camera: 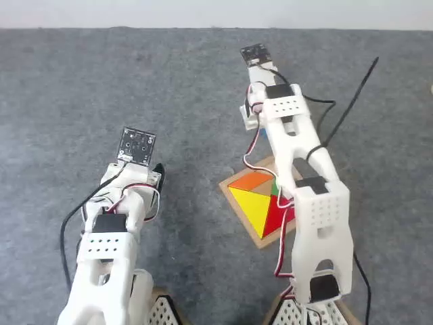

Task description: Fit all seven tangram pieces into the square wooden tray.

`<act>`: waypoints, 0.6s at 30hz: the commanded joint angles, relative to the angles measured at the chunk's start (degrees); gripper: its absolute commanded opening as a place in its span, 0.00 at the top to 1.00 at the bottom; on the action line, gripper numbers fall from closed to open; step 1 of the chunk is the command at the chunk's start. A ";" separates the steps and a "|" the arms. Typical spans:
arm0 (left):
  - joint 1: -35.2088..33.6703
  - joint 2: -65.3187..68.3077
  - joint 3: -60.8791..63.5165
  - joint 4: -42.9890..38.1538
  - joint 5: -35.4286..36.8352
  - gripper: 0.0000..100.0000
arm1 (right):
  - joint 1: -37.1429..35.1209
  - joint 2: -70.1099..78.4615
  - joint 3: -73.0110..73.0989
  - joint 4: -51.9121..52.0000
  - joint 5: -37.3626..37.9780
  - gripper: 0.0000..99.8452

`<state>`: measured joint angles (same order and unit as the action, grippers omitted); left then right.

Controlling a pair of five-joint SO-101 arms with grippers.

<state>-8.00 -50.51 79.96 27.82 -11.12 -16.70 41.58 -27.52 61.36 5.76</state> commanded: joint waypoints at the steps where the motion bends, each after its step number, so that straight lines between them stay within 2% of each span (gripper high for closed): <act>1: 0.26 0.00 -0.48 -1.05 -0.44 0.83 | -0.13 2.33 -6.95 -0.31 0.70 0.71; 13: 0.26 0.00 -0.48 -1.05 -0.44 0.83 | 2.07 7.43 -7.65 2.51 -2.02 0.71; 15: 0.26 0.00 -0.48 -1.05 -0.44 0.83 | 1.63 7.60 -7.65 4.18 -2.11 0.74; 18: 0.26 0.00 -0.48 -1.05 -0.44 0.83 | 1.45 7.69 -7.65 5.58 -2.20 0.85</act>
<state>-8.00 -50.51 79.96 27.82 -11.12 -15.65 49.58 -33.49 64.18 4.26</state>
